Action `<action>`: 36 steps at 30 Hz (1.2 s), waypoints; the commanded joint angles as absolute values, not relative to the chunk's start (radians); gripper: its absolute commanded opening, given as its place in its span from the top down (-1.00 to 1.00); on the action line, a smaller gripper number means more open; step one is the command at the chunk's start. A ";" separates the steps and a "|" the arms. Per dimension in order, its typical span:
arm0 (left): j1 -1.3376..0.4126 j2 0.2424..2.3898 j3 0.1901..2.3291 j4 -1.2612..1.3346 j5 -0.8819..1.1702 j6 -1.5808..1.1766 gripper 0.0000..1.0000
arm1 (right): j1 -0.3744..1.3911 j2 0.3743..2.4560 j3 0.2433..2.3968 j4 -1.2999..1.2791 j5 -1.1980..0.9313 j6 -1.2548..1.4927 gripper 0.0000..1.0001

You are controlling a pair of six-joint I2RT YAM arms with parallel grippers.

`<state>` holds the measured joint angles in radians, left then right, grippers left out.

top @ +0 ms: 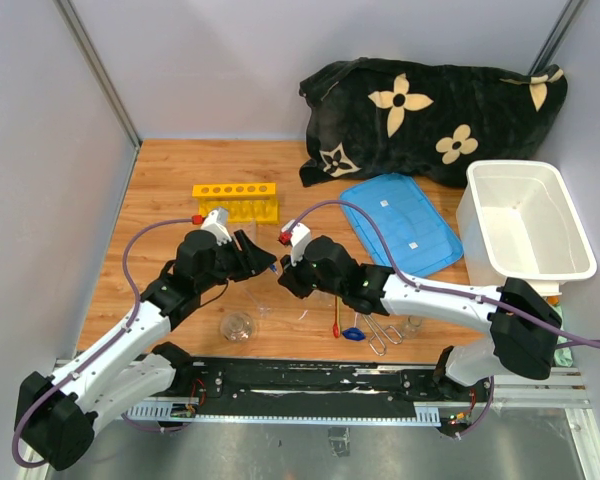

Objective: Organize the chemistry lab equipment
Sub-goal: Pick up the test tube at the center of the board.

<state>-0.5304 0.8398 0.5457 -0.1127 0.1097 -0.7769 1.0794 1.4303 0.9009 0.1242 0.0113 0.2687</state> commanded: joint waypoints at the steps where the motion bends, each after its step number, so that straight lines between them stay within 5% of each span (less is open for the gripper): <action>1: -0.547 0.836 0.562 -0.079 0.120 -0.795 0.01 | 1.094 1.418 0.941 0.131 0.052 0.256 0.99; 36: -0.561 0.830 0.548 -0.063 0.167 -0.825 0.25 | 1.094 1.416 0.956 0.127 0.083 0.244 0.99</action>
